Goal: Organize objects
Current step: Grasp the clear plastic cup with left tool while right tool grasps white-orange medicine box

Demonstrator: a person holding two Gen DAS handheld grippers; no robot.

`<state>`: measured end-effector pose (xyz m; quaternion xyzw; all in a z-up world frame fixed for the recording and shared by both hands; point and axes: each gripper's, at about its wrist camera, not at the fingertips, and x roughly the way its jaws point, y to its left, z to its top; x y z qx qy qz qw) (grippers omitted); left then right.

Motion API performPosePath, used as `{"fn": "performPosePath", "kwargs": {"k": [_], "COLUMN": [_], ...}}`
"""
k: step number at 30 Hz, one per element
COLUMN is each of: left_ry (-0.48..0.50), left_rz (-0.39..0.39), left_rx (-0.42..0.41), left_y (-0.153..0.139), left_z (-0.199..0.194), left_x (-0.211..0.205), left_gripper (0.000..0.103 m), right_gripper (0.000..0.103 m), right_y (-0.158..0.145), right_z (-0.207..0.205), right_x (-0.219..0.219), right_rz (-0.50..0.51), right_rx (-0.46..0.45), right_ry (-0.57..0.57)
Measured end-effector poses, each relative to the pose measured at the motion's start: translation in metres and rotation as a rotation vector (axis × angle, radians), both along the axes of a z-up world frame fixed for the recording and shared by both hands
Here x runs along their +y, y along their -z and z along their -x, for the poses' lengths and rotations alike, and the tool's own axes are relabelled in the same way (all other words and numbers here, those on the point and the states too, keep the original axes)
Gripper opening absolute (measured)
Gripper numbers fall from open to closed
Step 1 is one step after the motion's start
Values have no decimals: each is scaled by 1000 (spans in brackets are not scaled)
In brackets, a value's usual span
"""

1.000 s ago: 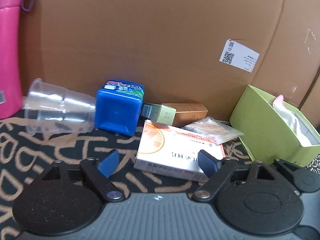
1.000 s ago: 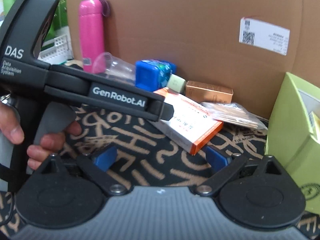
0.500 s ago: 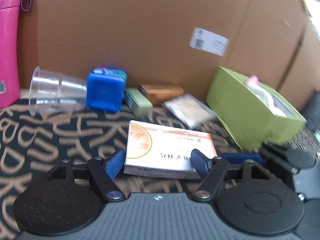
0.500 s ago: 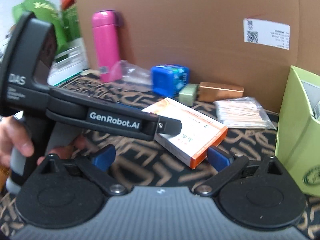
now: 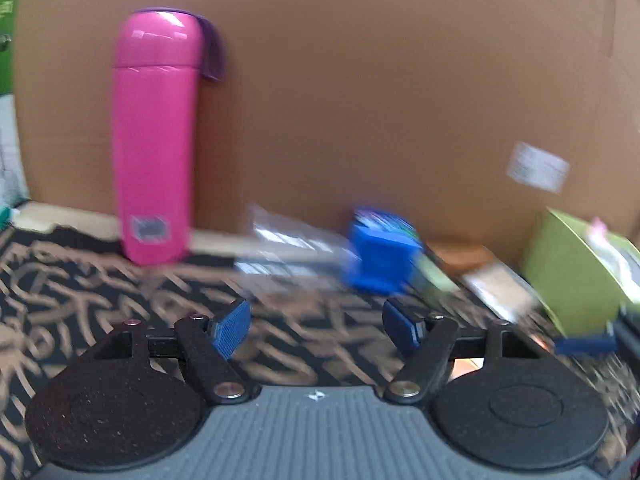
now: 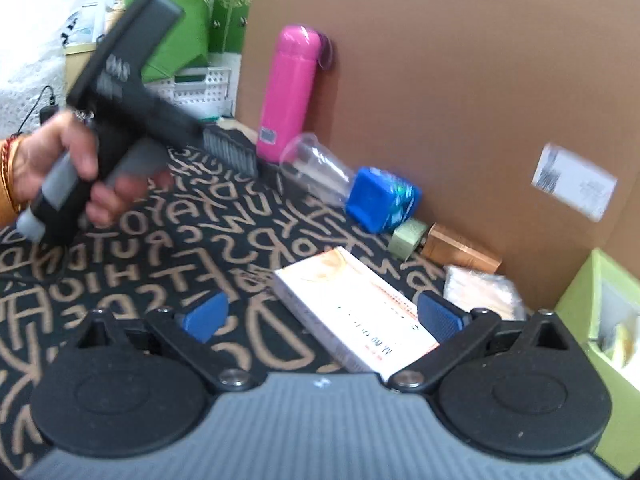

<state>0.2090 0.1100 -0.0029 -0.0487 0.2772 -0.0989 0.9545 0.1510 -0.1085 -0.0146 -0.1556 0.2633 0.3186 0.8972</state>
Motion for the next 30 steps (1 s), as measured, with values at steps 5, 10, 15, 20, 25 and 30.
{"fn": "performPosePath", "kwargs": {"k": [5, 10, 15, 20, 25, 30], "left_ry": [20, 43, 54, 67, 110, 142], "left_rz": [-32, -57, 14, -4, 85, 129], "left_rx": [-1, 48, 96, 100, 131, 134], "left_y": [3, 12, 22, 20, 23, 28], "left_z": [-45, -77, -72, -33, 22, 94], "left_x": [9, -3, -7, -23, -33, -45], "left_gripper": [76, 62, 18, 10, 10, 10], "right_gripper": [103, 103, 89, 68, 68, 68], "right_y": [15, 22, 20, 17, 15, 10], "right_z": [-29, -47, -33, 9, 56, 102], "right_x": [-6, -9, -15, -19, -22, -41], "right_rz": [3, 3, -26, -53, -14, -31], "right_rx": [46, 99, 129, 110, 71, 108], "right_ry": [13, 24, 80, 148, 191, 250]}}
